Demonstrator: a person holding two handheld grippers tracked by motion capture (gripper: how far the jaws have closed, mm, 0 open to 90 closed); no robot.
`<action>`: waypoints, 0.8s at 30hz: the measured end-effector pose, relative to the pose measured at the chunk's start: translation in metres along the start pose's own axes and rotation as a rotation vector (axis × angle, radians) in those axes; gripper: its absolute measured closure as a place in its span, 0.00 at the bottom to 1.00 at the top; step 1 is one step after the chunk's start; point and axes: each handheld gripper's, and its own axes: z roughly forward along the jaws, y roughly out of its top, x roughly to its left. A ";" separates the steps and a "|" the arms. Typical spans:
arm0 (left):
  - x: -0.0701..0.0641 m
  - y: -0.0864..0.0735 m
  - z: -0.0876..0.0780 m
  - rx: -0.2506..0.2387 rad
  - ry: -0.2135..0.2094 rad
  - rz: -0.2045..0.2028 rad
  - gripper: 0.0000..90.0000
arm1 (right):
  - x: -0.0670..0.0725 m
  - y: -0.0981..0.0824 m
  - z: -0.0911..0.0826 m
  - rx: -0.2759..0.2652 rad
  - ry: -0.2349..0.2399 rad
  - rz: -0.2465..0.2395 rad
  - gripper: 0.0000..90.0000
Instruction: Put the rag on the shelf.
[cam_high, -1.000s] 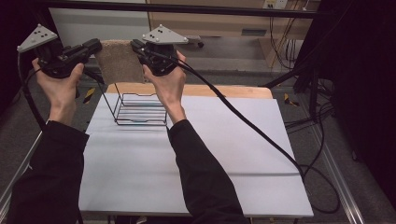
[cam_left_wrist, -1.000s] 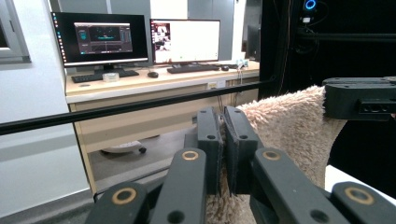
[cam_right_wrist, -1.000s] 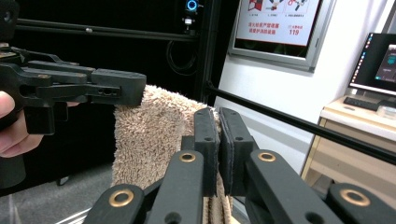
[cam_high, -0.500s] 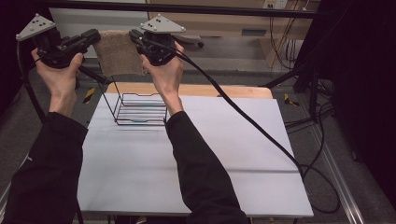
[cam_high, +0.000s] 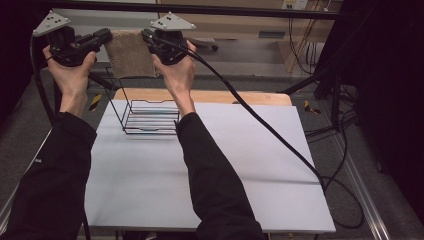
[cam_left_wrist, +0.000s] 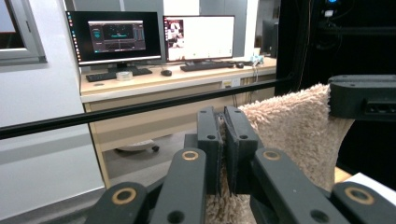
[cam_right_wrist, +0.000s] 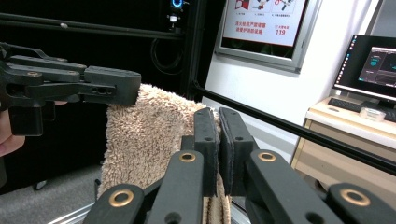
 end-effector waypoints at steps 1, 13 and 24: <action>0.001 -0.001 0.002 -0.001 0.000 0.004 0.95 | -0.001 -0.001 0.001 0.000 -0.003 -0.006 0.96; 0.007 -0.013 0.014 0.023 -0.010 0.020 0.95 | -0.006 -0.012 0.008 0.031 0.003 0.003 0.96; 0.008 -0.032 0.005 0.041 -0.042 0.030 0.95 | 0.000 -0.027 0.008 0.065 0.025 -0.005 0.96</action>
